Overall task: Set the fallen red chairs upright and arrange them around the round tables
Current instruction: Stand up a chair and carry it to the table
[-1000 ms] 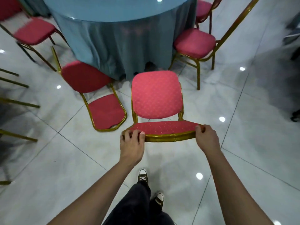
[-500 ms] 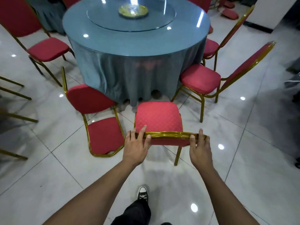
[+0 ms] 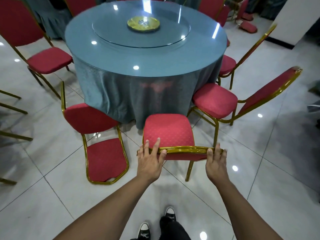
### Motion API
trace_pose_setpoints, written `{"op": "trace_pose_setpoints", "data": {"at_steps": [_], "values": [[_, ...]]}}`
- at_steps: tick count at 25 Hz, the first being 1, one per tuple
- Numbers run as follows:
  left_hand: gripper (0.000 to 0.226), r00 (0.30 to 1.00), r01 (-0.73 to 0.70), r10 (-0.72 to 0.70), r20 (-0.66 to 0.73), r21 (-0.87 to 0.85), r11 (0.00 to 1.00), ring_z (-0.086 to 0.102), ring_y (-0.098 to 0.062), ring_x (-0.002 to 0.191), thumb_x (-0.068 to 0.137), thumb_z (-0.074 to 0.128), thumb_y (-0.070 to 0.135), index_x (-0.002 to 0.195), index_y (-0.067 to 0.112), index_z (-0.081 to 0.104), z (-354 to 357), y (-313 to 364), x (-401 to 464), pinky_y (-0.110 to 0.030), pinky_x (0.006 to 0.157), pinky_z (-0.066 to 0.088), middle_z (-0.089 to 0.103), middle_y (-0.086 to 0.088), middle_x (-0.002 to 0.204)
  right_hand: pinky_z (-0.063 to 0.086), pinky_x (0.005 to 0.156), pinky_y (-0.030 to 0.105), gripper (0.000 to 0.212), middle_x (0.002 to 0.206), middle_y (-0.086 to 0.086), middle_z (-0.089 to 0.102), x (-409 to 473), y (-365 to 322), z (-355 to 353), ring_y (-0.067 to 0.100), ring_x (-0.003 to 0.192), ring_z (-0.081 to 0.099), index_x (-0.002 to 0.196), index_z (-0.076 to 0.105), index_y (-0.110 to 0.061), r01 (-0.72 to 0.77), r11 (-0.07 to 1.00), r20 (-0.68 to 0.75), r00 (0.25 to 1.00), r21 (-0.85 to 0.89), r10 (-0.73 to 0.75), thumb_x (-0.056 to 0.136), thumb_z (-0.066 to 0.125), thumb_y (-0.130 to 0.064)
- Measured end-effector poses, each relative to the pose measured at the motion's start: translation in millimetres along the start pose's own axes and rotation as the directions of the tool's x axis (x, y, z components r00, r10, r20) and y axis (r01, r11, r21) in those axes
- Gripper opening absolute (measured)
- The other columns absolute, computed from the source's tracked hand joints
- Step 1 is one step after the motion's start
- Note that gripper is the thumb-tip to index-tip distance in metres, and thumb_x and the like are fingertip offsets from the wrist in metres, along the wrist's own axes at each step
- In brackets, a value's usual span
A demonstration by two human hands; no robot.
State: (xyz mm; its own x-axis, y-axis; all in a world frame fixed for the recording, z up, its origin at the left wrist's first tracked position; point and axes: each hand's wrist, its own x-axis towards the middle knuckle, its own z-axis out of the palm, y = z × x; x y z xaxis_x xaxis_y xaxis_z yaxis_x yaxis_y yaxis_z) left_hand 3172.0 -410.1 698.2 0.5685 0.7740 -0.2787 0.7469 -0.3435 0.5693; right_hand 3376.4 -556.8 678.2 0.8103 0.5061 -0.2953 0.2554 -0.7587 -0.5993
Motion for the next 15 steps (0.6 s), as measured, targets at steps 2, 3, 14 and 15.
{"op": "trace_pose_setpoints", "data": {"at_steps": [2, 3, 14, 15], "values": [[0.073, 1.000, 0.028, -0.028, 0.000, -0.004, 1.000, -0.002, -0.036, 0.153, 0.087, 0.002, 0.076, 0.155, 0.049, 0.001, 1, 14, 26, -0.054, 0.124, 0.007, 0.004, -0.009, 0.167, 0.014, 0.121, 0.057, 0.076, 0.167, 0.012, -0.014, 33, -6, -9, 0.034, 0.154, -0.007, 0.156, -0.010, -0.039, 0.026, 1.000, 0.015, 1.000, -0.007, -0.026, 0.089, 0.006, -0.071], [0.073, 0.999, 0.041, -0.041, -0.002, -0.010, 0.999, -0.002, -0.036, 0.153, 0.087, 0.003, 0.076, 0.155, 0.050, 0.001, 2, 21, 39, -0.054, 0.124, 0.007, 0.004, -0.008, 0.167, 0.014, 0.121, 0.058, 0.073, 0.167, 0.012, -0.013, 49, -8, -12, 0.035, 0.154, -0.008, 0.156, -0.009, -0.039, 0.052, 0.998, 0.025, 0.998, -0.023, -0.052, 0.091, 0.007, -0.069], [0.060, 0.991, 0.077, -0.078, 0.112, 0.011, 0.997, 0.008, -0.028, 0.153, 0.103, 0.026, 0.058, 0.158, 0.041, 0.012, -17, 54, 102, -0.052, 0.122, 0.019, 0.013, -0.004, 0.166, 0.023, 0.120, 0.055, 0.055, 0.158, 0.029, 0.026, 124, -55, -38, 0.041, 0.149, 0.020, 0.152, 0.031, -0.011, 0.071, 0.959, -0.054, 0.995, -0.274, -0.089, 0.107, 0.019, -0.041], [0.058, 0.991, 0.065, -0.065, 0.115, 0.004, 0.998, 0.012, -0.027, 0.152, 0.104, 0.029, 0.054, 0.158, 0.040, 0.013, -24, 51, 95, -0.051, 0.121, 0.023, 0.013, -0.001, 0.166, 0.021, 0.121, 0.054, 0.054, 0.157, 0.030, 0.027, 117, -63, -35, 0.041, 0.149, 0.020, 0.149, 0.035, -0.009, 0.069, 0.956, -0.064, 0.994, -0.285, -0.090, 0.107, 0.020, -0.039]]}}
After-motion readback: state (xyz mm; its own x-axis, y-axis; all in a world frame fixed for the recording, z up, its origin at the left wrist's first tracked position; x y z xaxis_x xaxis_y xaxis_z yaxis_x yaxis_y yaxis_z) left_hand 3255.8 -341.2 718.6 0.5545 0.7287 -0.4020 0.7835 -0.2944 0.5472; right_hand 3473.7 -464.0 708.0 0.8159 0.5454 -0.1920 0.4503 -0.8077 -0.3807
